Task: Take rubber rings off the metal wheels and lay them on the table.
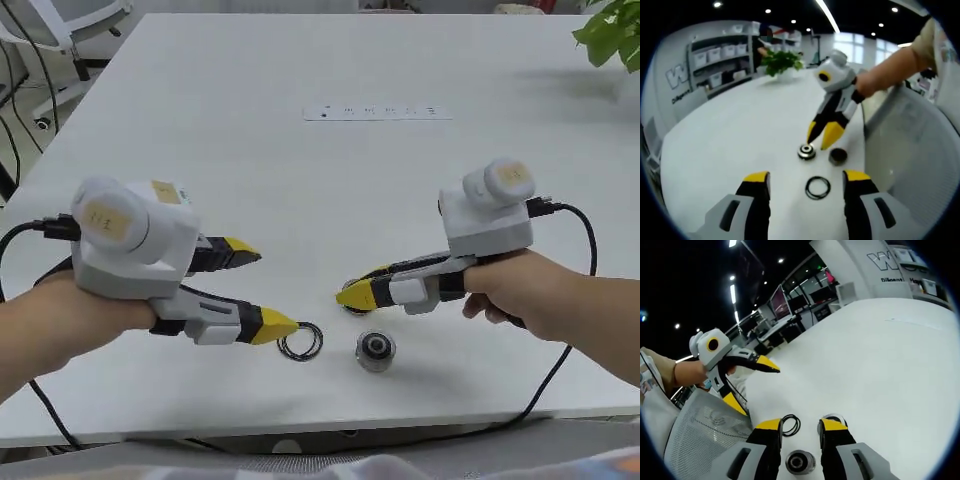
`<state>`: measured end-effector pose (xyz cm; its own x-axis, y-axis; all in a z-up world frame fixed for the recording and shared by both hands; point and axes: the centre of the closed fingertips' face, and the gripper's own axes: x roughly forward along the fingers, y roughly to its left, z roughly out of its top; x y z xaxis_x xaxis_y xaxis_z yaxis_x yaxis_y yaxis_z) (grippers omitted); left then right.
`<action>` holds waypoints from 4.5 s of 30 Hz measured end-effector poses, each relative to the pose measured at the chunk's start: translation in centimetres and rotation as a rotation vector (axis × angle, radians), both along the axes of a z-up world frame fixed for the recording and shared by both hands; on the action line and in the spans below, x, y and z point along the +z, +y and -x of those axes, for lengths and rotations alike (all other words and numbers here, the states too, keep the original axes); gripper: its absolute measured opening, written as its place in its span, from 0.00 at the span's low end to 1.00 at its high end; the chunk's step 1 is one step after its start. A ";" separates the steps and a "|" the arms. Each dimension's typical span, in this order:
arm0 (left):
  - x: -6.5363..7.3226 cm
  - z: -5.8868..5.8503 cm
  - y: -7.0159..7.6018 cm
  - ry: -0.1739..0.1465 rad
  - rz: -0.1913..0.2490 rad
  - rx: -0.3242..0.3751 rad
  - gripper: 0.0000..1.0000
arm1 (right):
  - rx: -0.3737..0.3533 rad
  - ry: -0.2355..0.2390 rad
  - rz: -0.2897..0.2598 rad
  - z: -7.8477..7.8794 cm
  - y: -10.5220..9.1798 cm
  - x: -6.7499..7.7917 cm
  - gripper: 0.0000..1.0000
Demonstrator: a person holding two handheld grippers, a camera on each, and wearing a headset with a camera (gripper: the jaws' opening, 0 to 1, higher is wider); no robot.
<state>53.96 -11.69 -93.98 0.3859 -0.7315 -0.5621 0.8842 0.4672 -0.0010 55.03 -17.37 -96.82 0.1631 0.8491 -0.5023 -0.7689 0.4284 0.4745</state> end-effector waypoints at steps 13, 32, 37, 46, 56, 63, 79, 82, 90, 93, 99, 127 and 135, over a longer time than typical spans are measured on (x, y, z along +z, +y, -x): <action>-1.0 -1.5 -2.1 0.028 -0.002 -0.017 0.52 | 0.016 -0.097 0.094 -0.9 -2.1 -1.3 0.28; -3.1 -2.3 -4.5 0.074 -0.022 -0.046 0.37 | 0.102 -0.197 0.217 -1.3 -3.7 -3.9 0.24; -3.7 -2.6 -4.8 0.082 -0.026 -0.049 0.35 | 0.108 -0.206 0.213 -1.6 -3.6 -4.3 0.23; -4.3 -2.8 -5.5 0.097 -0.028 -0.052 0.29 | 0.106 -0.203 0.203 -1.8 -3.3 -4.5 0.19; -4.8 -3.0 -6.1 0.104 -0.039 -0.059 0.26 | 0.118 -0.217 0.207 -1.9 -3.2 -4.7 0.16; -5.4 -3.5 -6.6 0.107 -0.047 -0.066 0.24 | 0.132 -0.229 0.211 -1.9 -3.1 -4.8 0.15; -6.1 -4.6 -7.5 0.095 -0.059 -0.079 0.19 | 0.146 -0.238 0.197 -2.4 -3.1 -5.1 0.14; -6.0 -4.6 -7.6 0.079 -0.069 -0.089 0.19 | 0.147 -0.239 0.195 -2.5 -3.1 -5.2 0.14; -5.9 -4.2 -7.9 0.018 -0.106 -0.137 0.14 | 0.147 -0.242 0.190 -2.7 -3.0 -5.3 0.13; -5.8 -4.3 -7.9 0.013 -0.108 -0.133 0.14 | 0.146 -0.239 0.185 -2.7 -3.0 -5.2 0.13; -5.9 -4.3 -8.0 0.033 -0.091 -0.119 0.14 | 0.136 -0.226 0.170 -2.8 -2.9 -5.2 0.12; -6.1 -4.7 -7.9 0.011 -0.091 -0.088 0.12 | 0.121 -0.208 0.173 -2.6 -3.1 -5.0 0.00; -6.1 -4.6 -8.0 0.010 -0.082 -0.075 0.12 | 0.117 -0.226 0.181 -2.8 -3.2 -5.1 0.00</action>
